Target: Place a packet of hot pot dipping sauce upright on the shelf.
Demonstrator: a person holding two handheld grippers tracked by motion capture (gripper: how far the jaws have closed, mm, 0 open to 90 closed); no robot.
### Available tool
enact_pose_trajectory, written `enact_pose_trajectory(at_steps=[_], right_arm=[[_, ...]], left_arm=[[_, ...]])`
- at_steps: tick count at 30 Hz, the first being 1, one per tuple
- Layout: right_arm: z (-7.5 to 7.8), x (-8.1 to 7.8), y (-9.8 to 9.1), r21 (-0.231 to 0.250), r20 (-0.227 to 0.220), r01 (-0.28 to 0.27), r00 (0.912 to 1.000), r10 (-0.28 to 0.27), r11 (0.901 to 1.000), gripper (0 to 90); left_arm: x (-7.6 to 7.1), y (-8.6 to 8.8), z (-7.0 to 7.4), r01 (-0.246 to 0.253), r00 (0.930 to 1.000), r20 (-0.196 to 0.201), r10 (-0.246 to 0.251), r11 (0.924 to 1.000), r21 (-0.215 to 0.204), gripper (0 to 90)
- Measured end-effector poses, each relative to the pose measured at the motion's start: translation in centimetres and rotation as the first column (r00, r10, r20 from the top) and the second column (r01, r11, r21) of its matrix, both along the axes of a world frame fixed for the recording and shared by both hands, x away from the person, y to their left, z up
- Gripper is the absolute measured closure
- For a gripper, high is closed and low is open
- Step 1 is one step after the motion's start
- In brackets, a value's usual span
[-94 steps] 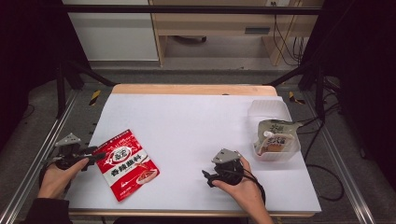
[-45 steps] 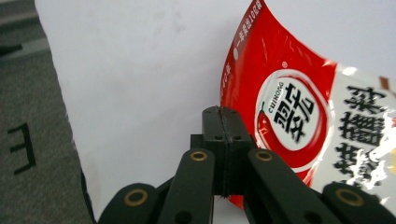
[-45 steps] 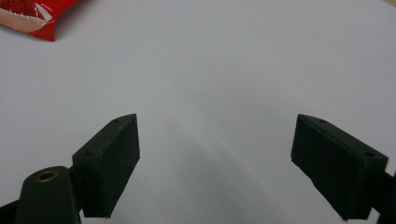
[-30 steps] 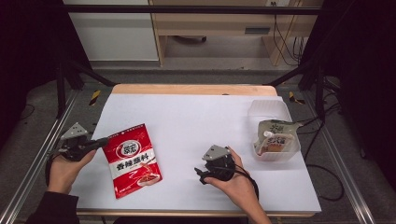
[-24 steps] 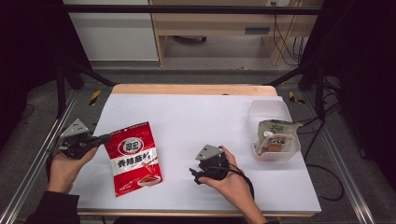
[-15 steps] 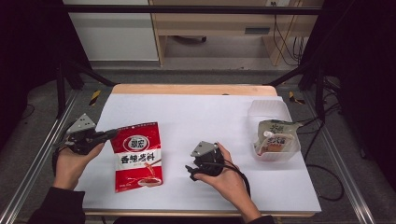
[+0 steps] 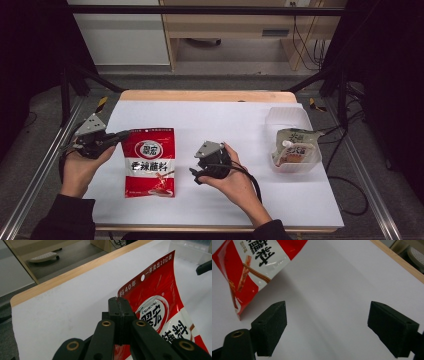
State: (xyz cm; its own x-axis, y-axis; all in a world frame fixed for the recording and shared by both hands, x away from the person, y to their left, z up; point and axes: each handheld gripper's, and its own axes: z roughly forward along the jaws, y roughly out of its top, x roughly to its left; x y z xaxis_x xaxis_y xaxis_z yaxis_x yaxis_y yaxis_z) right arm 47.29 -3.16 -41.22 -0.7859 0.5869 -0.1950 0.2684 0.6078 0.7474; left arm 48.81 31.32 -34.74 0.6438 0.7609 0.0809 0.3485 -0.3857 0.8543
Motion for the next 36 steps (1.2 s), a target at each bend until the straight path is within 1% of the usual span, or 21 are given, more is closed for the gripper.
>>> enact_pose_trajectory(at_steps=[2,7,12,13,15,19,21,26,36], right_arm=[[0.3,0.2,0.4,0.005,-0.006,-0.009,0.9999,0.009,0.9999,16.0],[1.1,0.7,1.5,-0.024,0.004,-0.030,0.9995,0.030,0.9993,16.1],[1.8,1.1,2.3,-0.041,-0.005,-0.052,0.9987,0.052,0.9978,16.8],[2.1,1.4,2.6,-0.053,-0.007,-0.064,0.9980,0.063,0.9966,17.8],[2.4,1.6,2.8,-0.049,-0.023,-0.074,0.9971,0.073,0.9961,18.6],[3.0,2.0,3.2,-0.057,-0.027,-0.086,0.9961,0.084,0.9947,20.2],[3.2,2.2,3.4,-0.057,-0.035,-0.095,0.9950,0.093,0.9939,20.3],[3.5,2.3,3.6,-0.063,-0.037,-0.101,0.9945,0.099,0.9929,20.6],[3.7,2.4,3.3,-0.064,-0.038,-0.100,0.9945,0.098,0.9929,21.4]], left_arm=[[0.0,-0.1,0.1,0.004,1.0000,0.000,-0.004,1.0000,-0.003,90.0],[-0.1,-0.2,0.2,0.015,0.9999,0.001,-0.015,0.9999,-0.002,90.0],[-0.2,-0.2,0.2,0.019,0.9998,0.005,-0.019,0.9998,-0.006,90.0],[-0.3,-0.3,0.2,0.023,0.9997,0.006,-0.022,0.9997,-0.008,90.0],[-0.3,-0.3,0.3,0.024,0.9997,0.008,-0.024,0.9997,-0.009,90.0],[-0.4,-0.5,0.5,0.028,0.9995,0.015,-0.028,0.9995,-0.013,90.0],[-0.4,-0.7,0.7,0.033,0.9993,0.018,-0.032,0.9994,-0.012,90.0],[-0.5,-1.1,1.0,0.045,0.9986,0.026,-0.045,0.9990,-0.006,90.0],[-0.6,-2.0,1.6,0.064,0.9973,0.034,-0.065,0.9979,0.003,90.0]])
